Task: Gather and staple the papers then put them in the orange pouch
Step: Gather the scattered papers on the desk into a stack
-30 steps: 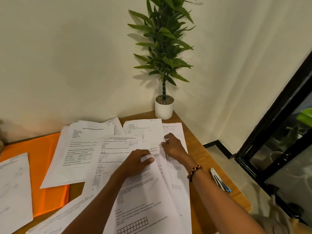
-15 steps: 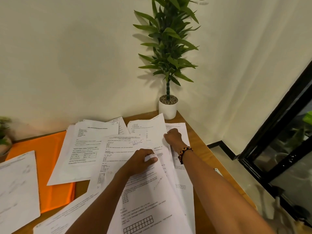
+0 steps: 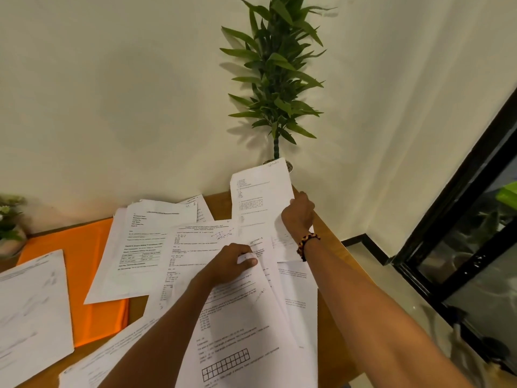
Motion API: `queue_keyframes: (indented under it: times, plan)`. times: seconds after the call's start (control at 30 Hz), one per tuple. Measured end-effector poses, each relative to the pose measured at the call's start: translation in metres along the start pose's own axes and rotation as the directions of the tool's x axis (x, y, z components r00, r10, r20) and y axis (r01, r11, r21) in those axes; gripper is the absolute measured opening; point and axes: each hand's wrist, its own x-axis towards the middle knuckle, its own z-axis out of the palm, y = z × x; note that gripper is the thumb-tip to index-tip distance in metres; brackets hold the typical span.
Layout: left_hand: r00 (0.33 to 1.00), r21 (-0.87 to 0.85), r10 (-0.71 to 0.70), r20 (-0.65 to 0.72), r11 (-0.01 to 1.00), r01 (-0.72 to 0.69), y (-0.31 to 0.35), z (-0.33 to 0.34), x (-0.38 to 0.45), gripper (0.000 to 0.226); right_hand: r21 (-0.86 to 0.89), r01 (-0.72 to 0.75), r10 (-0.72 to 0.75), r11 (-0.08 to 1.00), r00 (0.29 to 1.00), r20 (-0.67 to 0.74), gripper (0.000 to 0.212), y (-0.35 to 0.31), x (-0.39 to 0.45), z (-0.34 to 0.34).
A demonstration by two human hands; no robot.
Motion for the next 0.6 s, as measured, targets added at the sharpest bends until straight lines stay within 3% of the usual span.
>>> queue_keyframes:
  times: [0.17,0.33,0.47,0.53,0.6]
  plan:
    - [0.999,0.013,0.028,-0.018,1.000,-0.028,0.010,-0.008,-0.003,0.019,-0.167,0.266,-0.285,0.949,0.953,-0.103,0.022,-0.019,0.002,-0.028]
    - [0.972,0.001,0.080,-0.223,0.997,-0.082,0.036,-0.038,-0.004,0.022,-0.304,0.485,-0.526,0.820,0.848,-0.066,0.037,-0.034,-0.016,-0.048]
    - [0.875,0.041,0.278,-0.396,0.958,-0.285,0.065,-0.082,-0.001,0.016,-0.368,0.587,-0.646,0.721,0.762,-0.051,0.047,-0.051,-0.029,-0.070]
    - [0.827,0.017,0.290,-0.482,0.947,-0.322,0.085,-0.102,-0.002,0.010,-0.394,0.626,-0.695,0.673,0.718,-0.046,0.050,-0.060,-0.032,-0.082]
    - [0.755,0.029,0.315,-0.575,0.930,-0.365,0.099,-0.119,0.000,0.009,-0.400,0.648,-0.723,0.648,0.689,-0.055,0.036,-0.070,-0.033,-0.089]
